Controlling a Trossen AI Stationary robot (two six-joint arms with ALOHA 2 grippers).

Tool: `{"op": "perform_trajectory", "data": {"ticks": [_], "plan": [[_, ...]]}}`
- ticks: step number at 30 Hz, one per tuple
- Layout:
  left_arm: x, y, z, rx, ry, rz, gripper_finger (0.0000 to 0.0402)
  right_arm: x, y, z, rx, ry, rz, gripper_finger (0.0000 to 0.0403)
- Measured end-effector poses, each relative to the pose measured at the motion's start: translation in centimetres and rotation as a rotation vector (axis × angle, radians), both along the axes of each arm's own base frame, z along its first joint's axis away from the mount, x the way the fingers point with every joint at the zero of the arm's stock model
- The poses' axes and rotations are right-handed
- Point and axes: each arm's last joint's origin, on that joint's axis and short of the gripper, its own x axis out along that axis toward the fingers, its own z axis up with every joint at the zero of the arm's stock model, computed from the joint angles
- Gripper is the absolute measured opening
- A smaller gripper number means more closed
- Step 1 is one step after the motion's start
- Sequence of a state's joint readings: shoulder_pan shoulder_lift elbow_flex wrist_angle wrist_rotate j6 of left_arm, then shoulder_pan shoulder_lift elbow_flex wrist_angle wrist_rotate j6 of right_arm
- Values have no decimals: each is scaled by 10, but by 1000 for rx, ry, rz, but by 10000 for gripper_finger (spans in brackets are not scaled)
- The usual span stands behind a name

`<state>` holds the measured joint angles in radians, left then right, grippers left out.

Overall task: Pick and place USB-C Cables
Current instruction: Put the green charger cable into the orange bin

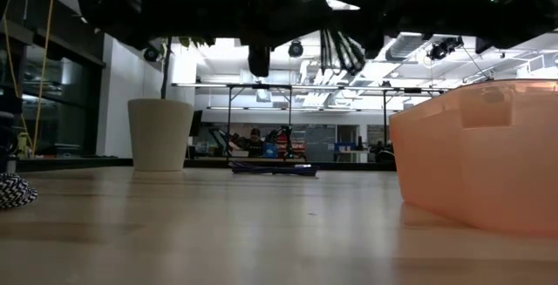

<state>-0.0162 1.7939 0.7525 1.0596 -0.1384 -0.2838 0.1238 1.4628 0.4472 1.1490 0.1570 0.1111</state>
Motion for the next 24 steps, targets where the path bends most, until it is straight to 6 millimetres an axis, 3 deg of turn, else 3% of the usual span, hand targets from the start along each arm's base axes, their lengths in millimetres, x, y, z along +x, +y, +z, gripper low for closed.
{"op": "perform_trajectory", "data": {"ticks": [8, 13, 18, 24], "plan": [[0, -3, 0, 7, 3, -7, 0, 4, 1, 0, -18, 6, 16, 217], [-1, -2, 0, 13, 46, -2, 0, -1, 1, 10, -42, -11, 15, 217], [-9, -1, 12, 58, 106, 5, 0, -8, 0, 7, -33, 138, 41, 217], [-11, -2, 11, 61, 162, -3, 0, -8, 2, 5, 39, 173, 109, 217]]}}
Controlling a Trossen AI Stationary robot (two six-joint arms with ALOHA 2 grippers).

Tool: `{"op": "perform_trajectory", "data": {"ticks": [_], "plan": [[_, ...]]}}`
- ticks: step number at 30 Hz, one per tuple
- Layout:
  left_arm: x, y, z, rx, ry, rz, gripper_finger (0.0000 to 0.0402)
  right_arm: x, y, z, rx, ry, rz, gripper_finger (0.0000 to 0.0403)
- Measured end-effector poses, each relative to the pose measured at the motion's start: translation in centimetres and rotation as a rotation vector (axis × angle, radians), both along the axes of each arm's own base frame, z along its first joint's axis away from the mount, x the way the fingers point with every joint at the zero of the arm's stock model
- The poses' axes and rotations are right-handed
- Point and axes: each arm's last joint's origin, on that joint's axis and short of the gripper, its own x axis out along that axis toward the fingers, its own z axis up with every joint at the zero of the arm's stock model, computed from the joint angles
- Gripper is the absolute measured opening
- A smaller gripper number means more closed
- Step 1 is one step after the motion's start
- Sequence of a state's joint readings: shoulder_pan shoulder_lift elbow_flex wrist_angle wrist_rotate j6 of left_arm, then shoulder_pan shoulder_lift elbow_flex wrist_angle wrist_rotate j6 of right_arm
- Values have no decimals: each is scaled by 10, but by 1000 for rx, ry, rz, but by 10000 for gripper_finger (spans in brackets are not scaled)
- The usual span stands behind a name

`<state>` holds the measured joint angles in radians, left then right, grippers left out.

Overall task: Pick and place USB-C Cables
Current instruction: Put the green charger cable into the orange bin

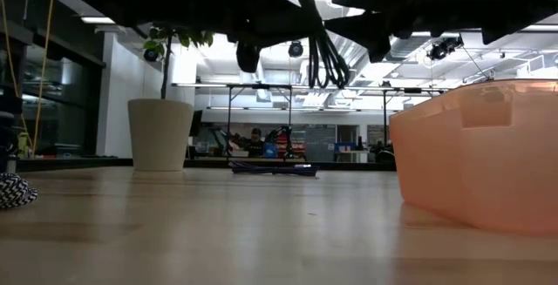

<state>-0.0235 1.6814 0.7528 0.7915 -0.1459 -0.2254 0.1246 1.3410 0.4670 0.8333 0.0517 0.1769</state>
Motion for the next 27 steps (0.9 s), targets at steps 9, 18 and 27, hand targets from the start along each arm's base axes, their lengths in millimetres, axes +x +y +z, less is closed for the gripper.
{"op": "perform_trajectory", "data": {"ticks": [9, 18, 27], "plan": [[12, -3, 1, -5, 57, -7, 0, 18, 6, -2, -7, 39, 2, 217], [11, -3, -2, -1, 99, 13, 0, 30, 8, 0, -13, 22, 22, 217], [12, -3, -2, -18, 87, 17, 0, 30, 8, -1, -25, 38, 23, 217]]}}
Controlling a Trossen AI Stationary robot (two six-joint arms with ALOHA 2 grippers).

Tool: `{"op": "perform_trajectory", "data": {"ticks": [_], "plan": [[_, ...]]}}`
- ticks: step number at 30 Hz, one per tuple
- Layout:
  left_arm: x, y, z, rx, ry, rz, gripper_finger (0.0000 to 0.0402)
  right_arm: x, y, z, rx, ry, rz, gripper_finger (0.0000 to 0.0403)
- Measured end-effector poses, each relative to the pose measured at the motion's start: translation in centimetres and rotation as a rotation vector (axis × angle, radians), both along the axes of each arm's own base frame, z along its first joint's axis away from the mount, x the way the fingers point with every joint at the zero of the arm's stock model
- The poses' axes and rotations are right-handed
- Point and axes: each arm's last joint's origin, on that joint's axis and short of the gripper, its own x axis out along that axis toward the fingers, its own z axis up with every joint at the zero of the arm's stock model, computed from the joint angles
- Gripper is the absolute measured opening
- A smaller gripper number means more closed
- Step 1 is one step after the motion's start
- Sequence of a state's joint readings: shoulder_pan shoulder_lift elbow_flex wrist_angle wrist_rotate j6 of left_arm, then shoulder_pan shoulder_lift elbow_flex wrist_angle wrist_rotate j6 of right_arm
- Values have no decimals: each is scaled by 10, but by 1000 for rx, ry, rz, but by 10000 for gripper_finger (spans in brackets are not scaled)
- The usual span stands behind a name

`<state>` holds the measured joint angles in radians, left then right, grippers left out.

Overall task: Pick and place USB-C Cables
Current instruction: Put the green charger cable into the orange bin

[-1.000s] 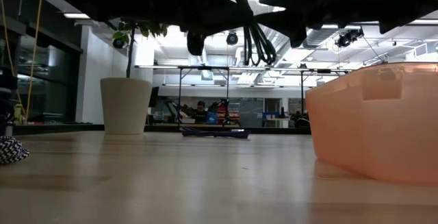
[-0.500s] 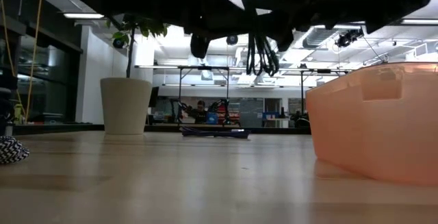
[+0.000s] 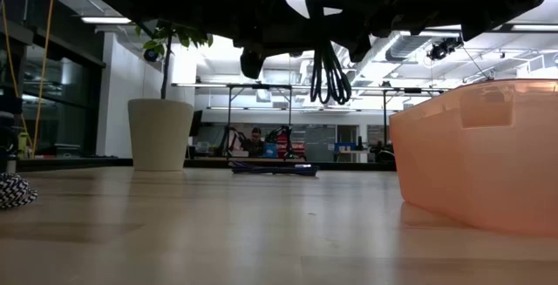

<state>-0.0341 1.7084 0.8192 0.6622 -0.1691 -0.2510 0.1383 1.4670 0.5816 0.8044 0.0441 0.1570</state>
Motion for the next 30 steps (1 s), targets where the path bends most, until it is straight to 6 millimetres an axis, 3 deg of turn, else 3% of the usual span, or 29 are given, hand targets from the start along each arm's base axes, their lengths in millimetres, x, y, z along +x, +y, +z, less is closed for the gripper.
{"op": "perform_trajectory", "data": {"ticks": [30], "plan": [[0, -4, 2, -2, -24, -11, 0, 0, 0, -1, -2, 7, -1, 217]]}}
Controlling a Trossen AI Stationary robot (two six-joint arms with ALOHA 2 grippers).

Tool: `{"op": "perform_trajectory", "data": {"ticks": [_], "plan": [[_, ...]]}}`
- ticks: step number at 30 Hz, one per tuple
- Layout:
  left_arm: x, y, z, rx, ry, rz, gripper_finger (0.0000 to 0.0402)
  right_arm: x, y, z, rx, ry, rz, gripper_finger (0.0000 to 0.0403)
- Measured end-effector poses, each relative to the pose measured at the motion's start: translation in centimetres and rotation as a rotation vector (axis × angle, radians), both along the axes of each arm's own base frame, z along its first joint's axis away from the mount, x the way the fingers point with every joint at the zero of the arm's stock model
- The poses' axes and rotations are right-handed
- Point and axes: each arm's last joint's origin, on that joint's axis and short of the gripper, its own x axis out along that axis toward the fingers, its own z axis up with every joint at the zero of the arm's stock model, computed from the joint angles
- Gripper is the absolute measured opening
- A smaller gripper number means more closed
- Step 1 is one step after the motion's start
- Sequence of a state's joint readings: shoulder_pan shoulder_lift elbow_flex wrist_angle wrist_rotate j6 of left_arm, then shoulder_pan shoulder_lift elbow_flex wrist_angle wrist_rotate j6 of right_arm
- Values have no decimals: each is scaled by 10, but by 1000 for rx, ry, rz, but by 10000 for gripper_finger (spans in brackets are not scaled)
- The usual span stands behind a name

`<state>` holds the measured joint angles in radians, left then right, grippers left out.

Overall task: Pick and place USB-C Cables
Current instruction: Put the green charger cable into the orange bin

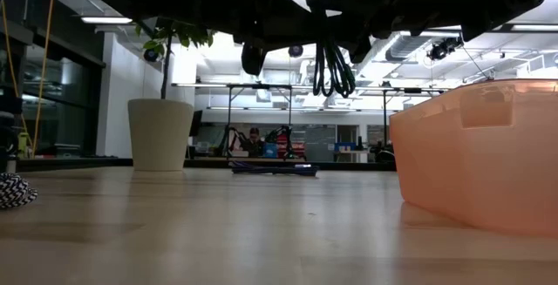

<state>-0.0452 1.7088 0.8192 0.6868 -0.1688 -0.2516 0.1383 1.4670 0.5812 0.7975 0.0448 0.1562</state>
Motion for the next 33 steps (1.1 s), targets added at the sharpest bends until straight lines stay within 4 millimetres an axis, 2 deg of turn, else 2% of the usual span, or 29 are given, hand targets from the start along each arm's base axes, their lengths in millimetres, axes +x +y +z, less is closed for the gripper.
{"op": "perform_trajectory", "data": {"ticks": [7, 12, 16, 22, 24, 28, 33], "plan": [[0, 0, 0, 0, 0, 0, 0, 0, 0, 0, 0, 0, 0, 215], [0, 0, 0, -2, 0, 0, 0, 0, 0, 0, 21, 2, -2, 188], [0, 0, 0, -6, -1, 6, 0, 0, 0, 0, 26, 3, -1, 133], [0, 0, 0, -5, 1, 9, 14, 0, 0, 0, 26, 5, 0, 20], [0, 0, 0, -7, 1, 9, 22, 0, 0, 0, 27, 6, 0, 14], [0, 0, 0, -6, 2, 8, 40, 0, 0, -1, 35, 11, -1, 34], [0, 0, 0, -6, 2, 7, 65, 0, 0, -1, 36, 12, 1, 11]]}}
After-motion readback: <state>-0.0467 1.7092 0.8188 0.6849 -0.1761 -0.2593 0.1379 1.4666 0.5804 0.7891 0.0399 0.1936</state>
